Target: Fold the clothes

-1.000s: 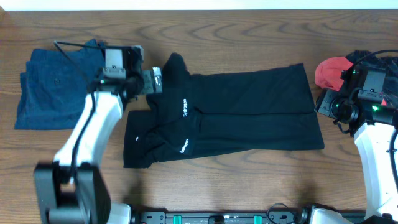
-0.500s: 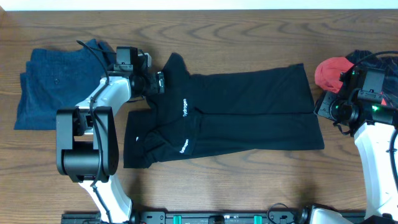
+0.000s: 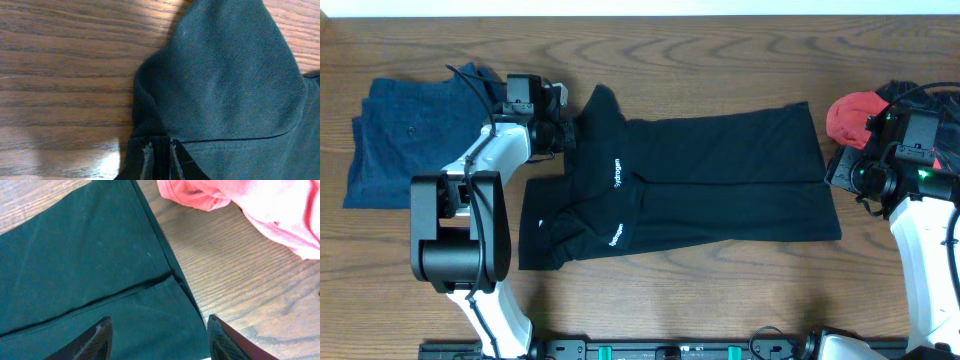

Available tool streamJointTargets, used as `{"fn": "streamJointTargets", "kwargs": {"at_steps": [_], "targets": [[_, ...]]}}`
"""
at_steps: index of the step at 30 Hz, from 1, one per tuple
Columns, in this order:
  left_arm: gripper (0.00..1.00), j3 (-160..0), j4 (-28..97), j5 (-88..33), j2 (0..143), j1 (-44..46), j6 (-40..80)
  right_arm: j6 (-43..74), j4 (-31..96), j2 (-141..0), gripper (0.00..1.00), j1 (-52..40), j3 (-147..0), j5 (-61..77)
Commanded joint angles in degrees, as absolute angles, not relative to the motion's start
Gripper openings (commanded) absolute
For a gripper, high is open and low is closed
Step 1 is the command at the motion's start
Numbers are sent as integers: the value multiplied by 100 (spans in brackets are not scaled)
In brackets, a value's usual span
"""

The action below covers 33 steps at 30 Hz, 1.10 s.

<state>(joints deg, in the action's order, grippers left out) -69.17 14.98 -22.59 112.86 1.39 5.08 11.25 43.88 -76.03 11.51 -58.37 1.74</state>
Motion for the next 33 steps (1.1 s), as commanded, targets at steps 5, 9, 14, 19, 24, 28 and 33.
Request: {"fn": "streamJointTargets", "kwargs": {"at_steps": [5, 9, 14, 19, 24, 28, 33], "targets": [[48, -7039, 1400, -2314, 11233, 115, 497, 893, 4287, -7653, 61, 1160, -5839, 305], [59, -7039, 1302, -1765, 11264, 115, 497, 895, 4298, -7721, 61, 1157, -5839, 349], [60, -7039, 1007, -1732, 11360, 128, 508, 897, 4307, -7784, 61, 1155, -5839, 351], [59, -7039, 819, -1743, 11631, 137, 690, 917, 4311, -7791, 61, 1155, -5839, 390], [60, -7041, 690, -2180, 11931, 148, 781, 919, 4307, -7791, 61, 1155, -5839, 462], [58, -7041, 757, -2405, 11981, 183, 779, 917, 4307, -7791, 61, 1155, -5839, 460], [41, -7041, 1066, -2486, 11981, 222, 753, 919, 4307, -7791, 61, 1155, -5839, 460]]}}
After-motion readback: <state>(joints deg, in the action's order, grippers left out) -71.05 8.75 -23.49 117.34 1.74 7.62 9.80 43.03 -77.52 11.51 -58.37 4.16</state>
